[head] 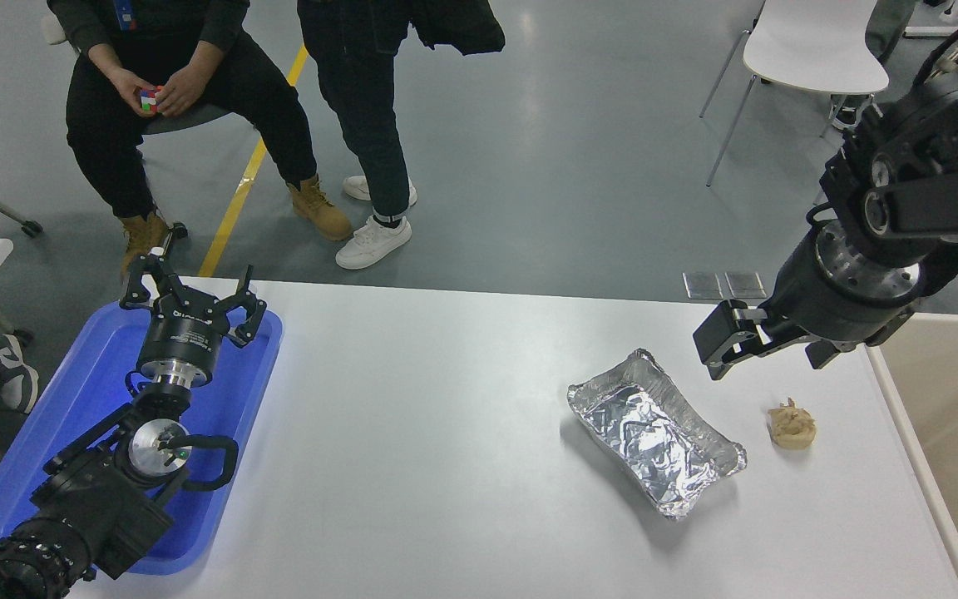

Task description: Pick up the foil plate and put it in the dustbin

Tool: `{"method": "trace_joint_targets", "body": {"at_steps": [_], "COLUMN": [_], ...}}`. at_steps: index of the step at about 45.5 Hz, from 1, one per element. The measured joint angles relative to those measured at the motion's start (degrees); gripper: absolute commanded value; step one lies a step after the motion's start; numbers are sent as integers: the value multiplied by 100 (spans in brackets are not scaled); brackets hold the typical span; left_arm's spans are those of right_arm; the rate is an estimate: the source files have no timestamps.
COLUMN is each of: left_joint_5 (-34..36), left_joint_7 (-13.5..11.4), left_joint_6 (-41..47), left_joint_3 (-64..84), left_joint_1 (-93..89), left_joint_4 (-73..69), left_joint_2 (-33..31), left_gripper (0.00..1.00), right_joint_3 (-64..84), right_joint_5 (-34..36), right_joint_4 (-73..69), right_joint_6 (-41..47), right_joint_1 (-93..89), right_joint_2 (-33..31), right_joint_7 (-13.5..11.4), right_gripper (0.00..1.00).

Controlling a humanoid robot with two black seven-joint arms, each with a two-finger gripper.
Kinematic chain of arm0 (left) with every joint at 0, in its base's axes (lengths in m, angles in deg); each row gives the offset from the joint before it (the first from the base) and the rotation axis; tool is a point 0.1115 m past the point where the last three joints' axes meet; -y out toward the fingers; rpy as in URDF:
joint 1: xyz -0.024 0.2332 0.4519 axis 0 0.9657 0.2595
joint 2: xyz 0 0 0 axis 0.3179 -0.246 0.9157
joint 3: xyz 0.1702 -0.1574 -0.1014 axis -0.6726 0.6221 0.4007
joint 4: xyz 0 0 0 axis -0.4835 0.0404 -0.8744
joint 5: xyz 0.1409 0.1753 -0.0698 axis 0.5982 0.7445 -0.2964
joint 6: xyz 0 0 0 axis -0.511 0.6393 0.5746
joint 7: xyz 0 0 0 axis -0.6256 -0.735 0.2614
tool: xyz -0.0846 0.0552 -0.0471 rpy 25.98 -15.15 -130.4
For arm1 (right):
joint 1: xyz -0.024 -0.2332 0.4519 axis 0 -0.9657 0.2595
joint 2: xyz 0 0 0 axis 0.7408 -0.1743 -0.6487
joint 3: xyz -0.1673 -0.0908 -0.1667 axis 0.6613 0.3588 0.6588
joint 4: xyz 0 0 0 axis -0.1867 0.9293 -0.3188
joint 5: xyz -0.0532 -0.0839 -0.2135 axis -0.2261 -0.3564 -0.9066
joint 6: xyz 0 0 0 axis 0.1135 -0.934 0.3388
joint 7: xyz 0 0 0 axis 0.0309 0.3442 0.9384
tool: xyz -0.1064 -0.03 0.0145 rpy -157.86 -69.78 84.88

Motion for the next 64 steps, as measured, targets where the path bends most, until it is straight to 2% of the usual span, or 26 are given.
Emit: {"method": "trace_joint_targets", "body": {"at_steps": [38, 50, 64], "left_joint_5": [0, 0, 0], "left_joint_7": [8, 3, 3], "left_joint_6": [1, 2, 1], "left_joint_3": [-1, -1, 0], "left_joint_1": [0, -2, -2], "left_joint_4": [0, 0, 0], "left_joint_2": [0, 3, 1], "left_gripper": [100, 100, 100], "right_joint_3": [-62, -103, -147], "right_joint_5": [35, -58, -628], "right_joint_4": [4, 28, 231], "right_joint_6": [-87, -116, -403], "right_joint_1": [-54, -91, -647], "right_joint_2": [-170, -659, -1417], "right_joint_7": [-4, 9, 9], "right_gripper": [100, 100, 100]}}
